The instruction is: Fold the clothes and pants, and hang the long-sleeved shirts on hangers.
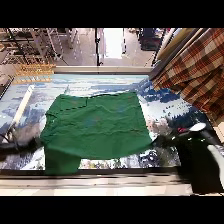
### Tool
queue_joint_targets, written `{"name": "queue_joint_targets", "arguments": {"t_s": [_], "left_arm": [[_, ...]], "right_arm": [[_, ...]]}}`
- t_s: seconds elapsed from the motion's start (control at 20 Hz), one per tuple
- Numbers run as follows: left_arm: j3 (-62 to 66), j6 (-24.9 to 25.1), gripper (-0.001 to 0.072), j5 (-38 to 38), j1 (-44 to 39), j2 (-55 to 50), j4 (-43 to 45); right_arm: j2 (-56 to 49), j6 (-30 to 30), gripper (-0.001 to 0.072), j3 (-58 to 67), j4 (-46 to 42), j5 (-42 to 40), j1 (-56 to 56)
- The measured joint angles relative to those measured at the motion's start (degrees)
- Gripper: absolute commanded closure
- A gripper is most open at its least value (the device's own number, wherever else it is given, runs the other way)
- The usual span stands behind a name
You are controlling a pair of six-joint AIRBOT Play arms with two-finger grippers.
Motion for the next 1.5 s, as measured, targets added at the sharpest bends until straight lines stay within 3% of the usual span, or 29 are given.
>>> {"name": "queue_joint_targets", "arguments": {"t_s": [0.25,0.5,0.6,0.7,0.85,1.0,1.3,1.5], "left_arm": [[28.0,1.95,0.0702,-6.64,5.07,6.1,-34.82],[55.58,7.48,0.0702,1.09,16.11,8.55,-80.32],[61.83,8.76,0.0702,5.09,21.18,8.81,-92.61],[65.13,9.27,0.0702,7.54,25.66,8.63,-98.09],[67.32,7.13,0.0701,8.37,29.18,6.88,-91.32],[68.0,1.53,0.0701,4.11,27.85,4.02,-71.95],[60.7,-2.01,0.0701,-5.53,6.71,-5.42,-32.48],[49.27,-1.79,0.0701,1.51,-6.49,-16.09,-12.68]], "right_arm": [[20.57,1.27,0.0693,25.75,1.95,5.01,-1.95],[37.7,5.01,0.0693,53.99,-7.21,-9.92,-4.46],[40.74,6.6,0.0693,61.72,-10.29,-15.17,-4.79],[41.72,7.48,0.0693,66.12,-12.55,-17.97,-4.98],[40.48,8.22,0.0692,67.98,-13.2,-20.06,-5.09],[35.47,8.68,0.0693,66.1,-10.08,-15.21,-5.14],[17.27,11.21,0.0692,55.47,-2.84,-1.14,-1.07],[1.7,11.85,0.0692,45.11,-8.5,-8.66,6.54]]}}
